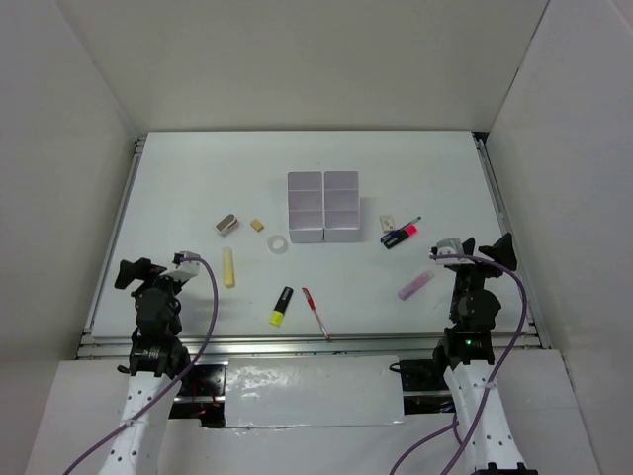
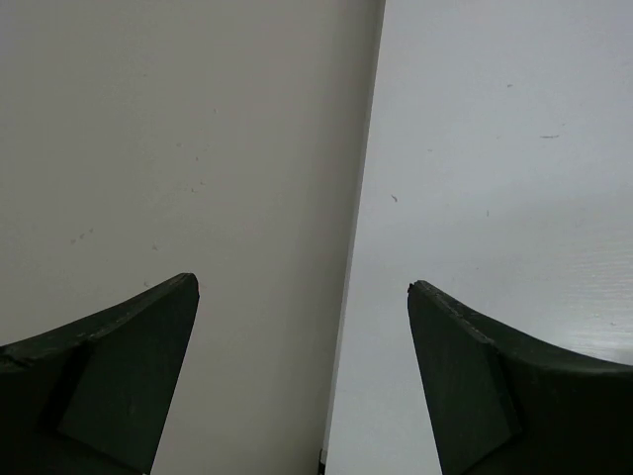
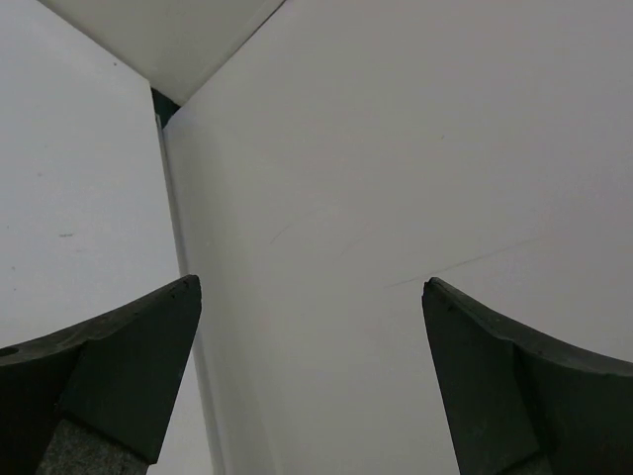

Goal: Sort the stationery into containers
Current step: Pick up the pen from the corner of the board, then place the pen in the storage box, then pick up the pen from the center of the board.

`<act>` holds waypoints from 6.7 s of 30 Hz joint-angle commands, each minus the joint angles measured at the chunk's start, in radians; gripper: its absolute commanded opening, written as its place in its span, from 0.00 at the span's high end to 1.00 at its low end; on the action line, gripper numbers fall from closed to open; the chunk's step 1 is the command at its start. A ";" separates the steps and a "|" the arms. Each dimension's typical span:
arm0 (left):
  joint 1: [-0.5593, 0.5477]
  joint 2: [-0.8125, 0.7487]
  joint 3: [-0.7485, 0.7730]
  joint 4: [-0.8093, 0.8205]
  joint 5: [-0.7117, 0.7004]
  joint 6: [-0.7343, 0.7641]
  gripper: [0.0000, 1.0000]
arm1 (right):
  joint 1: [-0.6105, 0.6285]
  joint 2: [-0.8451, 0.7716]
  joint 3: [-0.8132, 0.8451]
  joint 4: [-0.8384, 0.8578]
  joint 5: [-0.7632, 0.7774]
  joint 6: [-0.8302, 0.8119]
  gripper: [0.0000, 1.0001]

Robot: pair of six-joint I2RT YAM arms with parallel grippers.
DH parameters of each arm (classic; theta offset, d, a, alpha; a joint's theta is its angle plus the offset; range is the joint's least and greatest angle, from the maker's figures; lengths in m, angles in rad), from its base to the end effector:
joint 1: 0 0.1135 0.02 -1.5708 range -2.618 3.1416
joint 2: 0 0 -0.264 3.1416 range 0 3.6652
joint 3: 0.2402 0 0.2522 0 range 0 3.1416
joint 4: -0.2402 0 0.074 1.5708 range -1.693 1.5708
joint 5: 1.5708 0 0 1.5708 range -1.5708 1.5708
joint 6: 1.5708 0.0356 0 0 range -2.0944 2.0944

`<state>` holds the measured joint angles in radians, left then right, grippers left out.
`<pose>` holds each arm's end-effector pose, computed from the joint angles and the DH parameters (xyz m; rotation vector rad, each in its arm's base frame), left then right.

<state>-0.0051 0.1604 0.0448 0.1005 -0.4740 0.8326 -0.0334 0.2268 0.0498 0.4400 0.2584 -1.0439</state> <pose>0.1154 0.0157 0.1854 0.3094 1.6510 1.0086 0.1188 -0.0131 0.2170 -0.4627 1.3193 -1.0764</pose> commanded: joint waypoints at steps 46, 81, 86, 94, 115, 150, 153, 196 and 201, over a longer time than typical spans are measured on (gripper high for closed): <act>0.044 0.464 0.762 -0.516 0.123 -0.894 0.01 | 1.014 1.595 1.222 -1.035 -0.341 1.285 0.39; 0.044 0.358 0.669 -0.473 0.285 -0.805 0.01 | 0.873 1.317 1.383 -0.942 -0.292 1.089 1.00; 0.047 0.335 0.649 -0.432 0.383 -0.817 0.01 | 0.759 1.197 1.398 -0.691 -0.347 1.055 1.00; 0.045 0.338 0.647 -0.397 0.515 -0.800 0.01 | 0.618 1.258 1.363 -0.192 -0.364 1.077 1.00; 0.047 0.473 0.633 -0.320 0.541 -0.776 0.01 | 0.573 1.516 1.199 0.465 -0.166 1.078 1.00; 0.045 0.562 0.652 -0.298 0.520 -0.751 0.01 | 0.603 1.558 1.183 0.312 -0.163 1.123 0.42; 0.045 0.571 0.667 -0.308 0.525 -0.745 0.01 | 0.573 1.444 1.275 0.075 -0.127 1.226 0.46; 0.042 0.682 0.676 -0.301 0.422 -0.791 0.01 | -0.022 2.048 1.845 -1.403 -0.292 1.211 0.60; 0.042 0.679 0.668 -0.300 0.417 -0.793 0.01 | -0.008 2.056 1.863 -1.414 -0.269 1.202 0.58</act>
<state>0.0368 0.8490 0.7090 -0.2382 -0.0479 0.0490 -0.0509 2.2768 1.8679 -0.9363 -0.0483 0.1726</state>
